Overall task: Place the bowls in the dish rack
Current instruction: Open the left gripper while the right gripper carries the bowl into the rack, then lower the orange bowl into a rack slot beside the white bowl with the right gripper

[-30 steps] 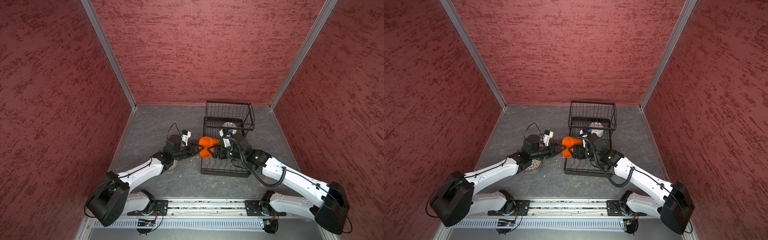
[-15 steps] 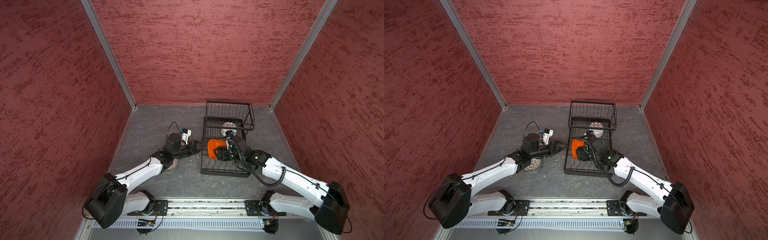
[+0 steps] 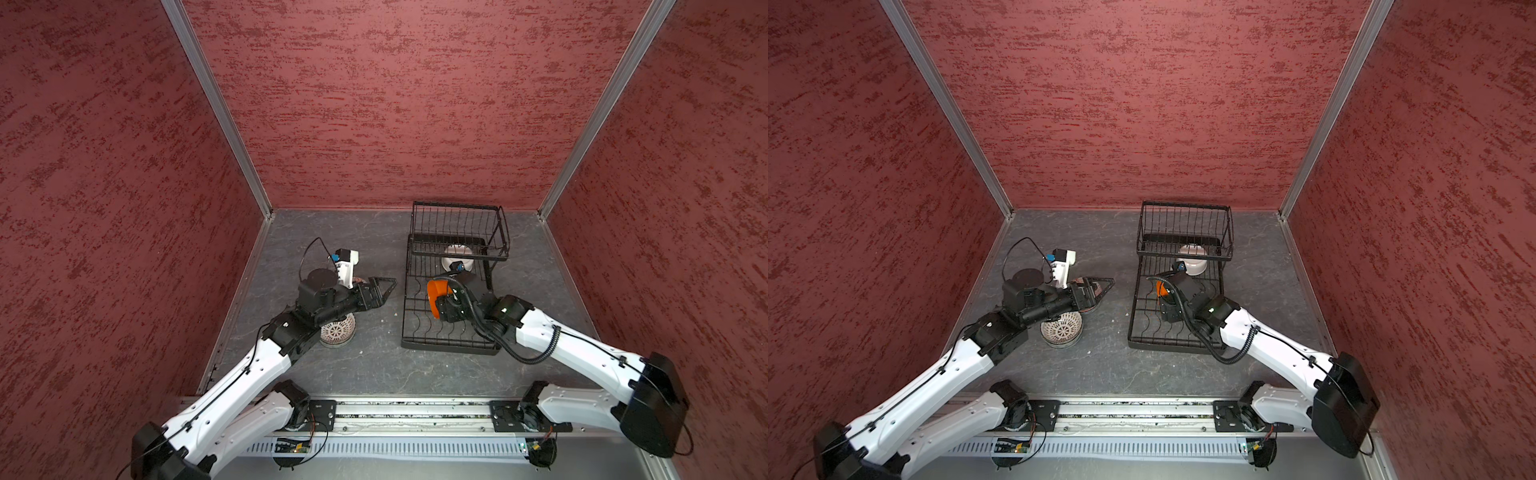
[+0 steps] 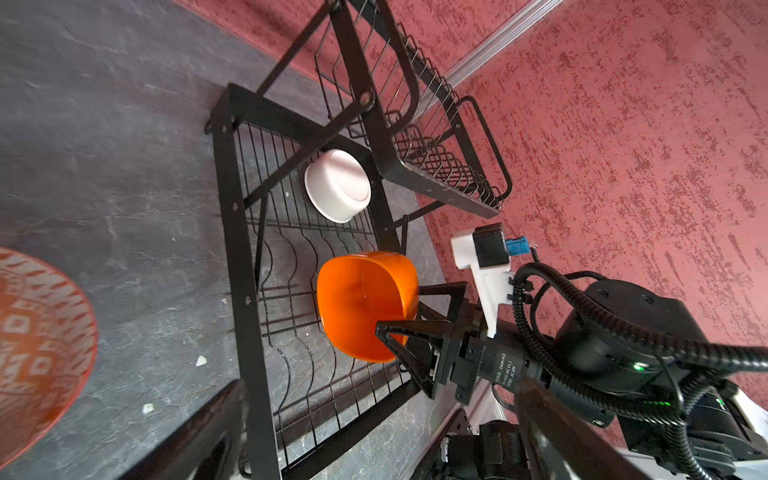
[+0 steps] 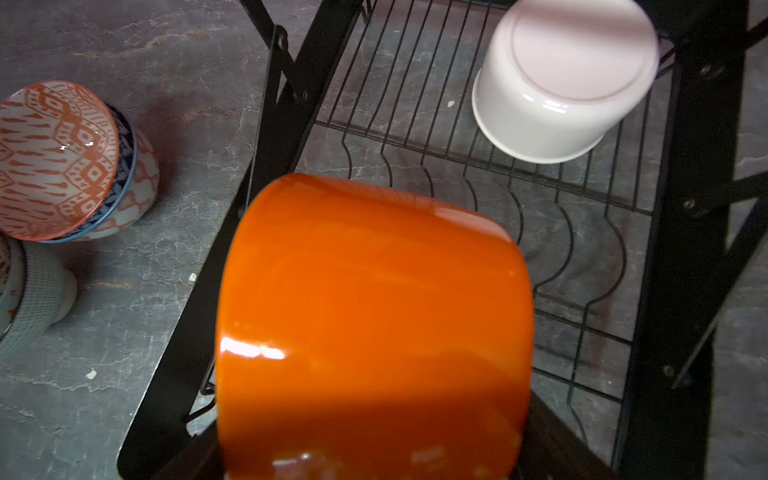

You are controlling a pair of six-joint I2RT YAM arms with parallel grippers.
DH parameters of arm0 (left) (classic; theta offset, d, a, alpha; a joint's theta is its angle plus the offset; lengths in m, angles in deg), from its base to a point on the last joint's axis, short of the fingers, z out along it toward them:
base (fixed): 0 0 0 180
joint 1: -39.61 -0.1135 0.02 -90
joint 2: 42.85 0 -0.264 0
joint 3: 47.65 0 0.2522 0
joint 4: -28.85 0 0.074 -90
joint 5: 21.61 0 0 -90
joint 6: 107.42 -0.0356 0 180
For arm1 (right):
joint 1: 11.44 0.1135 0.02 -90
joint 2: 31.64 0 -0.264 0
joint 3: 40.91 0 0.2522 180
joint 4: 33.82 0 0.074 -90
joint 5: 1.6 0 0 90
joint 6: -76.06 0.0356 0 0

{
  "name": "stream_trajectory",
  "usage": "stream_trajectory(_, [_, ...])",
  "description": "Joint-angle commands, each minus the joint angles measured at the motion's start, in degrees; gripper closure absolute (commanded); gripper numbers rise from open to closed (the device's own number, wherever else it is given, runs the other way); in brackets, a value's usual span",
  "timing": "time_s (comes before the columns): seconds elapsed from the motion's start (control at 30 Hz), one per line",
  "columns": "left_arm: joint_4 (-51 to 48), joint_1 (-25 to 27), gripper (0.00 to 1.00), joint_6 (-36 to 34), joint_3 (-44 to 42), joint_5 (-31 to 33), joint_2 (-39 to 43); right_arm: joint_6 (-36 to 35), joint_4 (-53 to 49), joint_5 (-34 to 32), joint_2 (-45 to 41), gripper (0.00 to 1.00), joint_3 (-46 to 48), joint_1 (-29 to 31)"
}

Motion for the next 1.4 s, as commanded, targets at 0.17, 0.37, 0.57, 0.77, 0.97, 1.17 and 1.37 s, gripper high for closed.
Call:
stream_trajectory(0.17, [-11.24, -0.91, 0.0, -4.2, -1.02, 8.2, 7.66, -7.83, -0.07, -9.61, 2.86, 0.3, -6.18, 1.8])
stream_trajectory(0.37, [-13.04, -1.82, 0.0, -4.7, -2.62, 9.52, 10.98, -13.03, 1.35, -14.9, 6.39, 0.28, -7.1, 3.4])
stream_trajectory(0.57, [-14.54, -3.42, 0.0, -5.05, -3.35, 9.36, 12.83, -17.26, 6.32, -19.73, 9.42, 0.28, -5.69, 5.24])
stream_trajectory(0.77, [-15.22, -4.78, 0.01, -5.31, -3.61, 8.71, 13.54, -21.19, 11.99, -22.62, 10.97, 0.28, -4.5, 6.04])
stream_trajectory(0.97, [-14.92, -5.65, 0.01, -4.96, -4.09, 8.08, 13.56, -26.5, 17.43, -25.73, 12.45, 0.28, -3.49, 6.13])
stream_trajectory(1.17, [-14.72, -6.18, 0.0, -4.89, -4.47, 7.52, 13.45, -31.12, 23.56, -28.24, 15.67, 0.27, -2.39, 6.13])
stream_trajectory(1.37, [-15.62, -6.8, 0.0, -5.36, -4.25, 7.01, 13.55, -35.3, 30.5, -31.17, 19.02, 0.27, -1.01, 6.13])
